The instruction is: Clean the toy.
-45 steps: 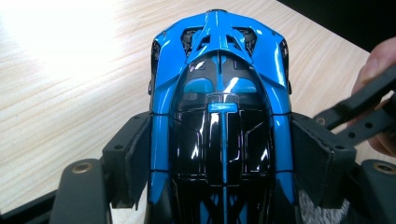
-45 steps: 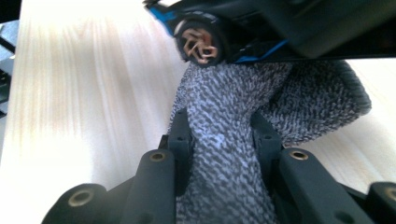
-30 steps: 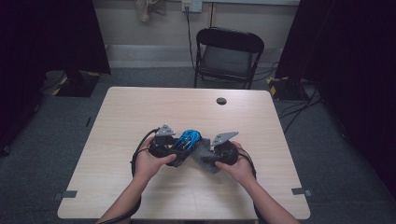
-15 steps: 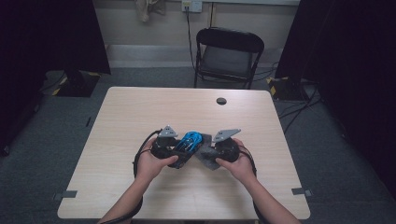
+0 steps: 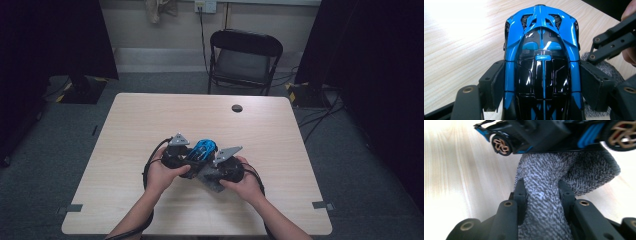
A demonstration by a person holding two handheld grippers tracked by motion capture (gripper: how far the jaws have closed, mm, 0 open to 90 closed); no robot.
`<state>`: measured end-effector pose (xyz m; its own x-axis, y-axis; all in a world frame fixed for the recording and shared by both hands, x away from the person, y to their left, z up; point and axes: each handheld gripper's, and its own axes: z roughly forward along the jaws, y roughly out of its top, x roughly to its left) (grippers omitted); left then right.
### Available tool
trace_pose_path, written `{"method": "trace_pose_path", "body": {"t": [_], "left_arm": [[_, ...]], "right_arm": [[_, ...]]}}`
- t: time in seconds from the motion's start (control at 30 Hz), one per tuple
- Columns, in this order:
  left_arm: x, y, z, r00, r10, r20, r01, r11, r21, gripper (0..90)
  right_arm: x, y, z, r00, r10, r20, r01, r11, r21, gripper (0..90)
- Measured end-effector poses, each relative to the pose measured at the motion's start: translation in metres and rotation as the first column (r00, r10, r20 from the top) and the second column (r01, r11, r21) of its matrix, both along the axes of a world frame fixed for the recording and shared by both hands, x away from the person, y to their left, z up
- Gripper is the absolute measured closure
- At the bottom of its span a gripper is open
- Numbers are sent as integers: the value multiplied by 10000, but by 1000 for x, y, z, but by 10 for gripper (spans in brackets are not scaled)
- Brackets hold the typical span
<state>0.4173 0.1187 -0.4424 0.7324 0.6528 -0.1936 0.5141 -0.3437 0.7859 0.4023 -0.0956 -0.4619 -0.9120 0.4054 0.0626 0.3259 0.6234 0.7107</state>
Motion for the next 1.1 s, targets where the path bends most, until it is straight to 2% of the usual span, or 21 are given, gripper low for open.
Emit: {"method": "trace_pose_path", "body": {"t": [0.2, 0.57, 0.8, 1.0, 1.1], "left_arm": [[2, 1, 0, 9999, 115, 30, -115, 9999, -51, 283], [4, 0, 0, 9998, 122, 137, -125, 9997, 191, 282], [5, 0, 2, 9997, 168, 174, -171, 9997, 162, 283], [5, 1, 3, 9997, 183, 173, -184, 9998, 104, 283], [4, 4, 5, 9992, 205, 336, -211, 9996, 180, 283]], "right_arm": [[-3, 3, -1, 9999, 135, -73, -135, 9999, -13, 681], [-6, 6, -4, 9993, 346, -173, -348, 9993, -103, 682], [-7, 6, -3, 9984, 511, -226, -514, 9986, -99, 681], [-8, 6, -2, 9975, 677, -207, -682, 9974, -247, 681], [-5, 1, 0, 9979, 641, -109, -646, 9967, -485, 681]]}}
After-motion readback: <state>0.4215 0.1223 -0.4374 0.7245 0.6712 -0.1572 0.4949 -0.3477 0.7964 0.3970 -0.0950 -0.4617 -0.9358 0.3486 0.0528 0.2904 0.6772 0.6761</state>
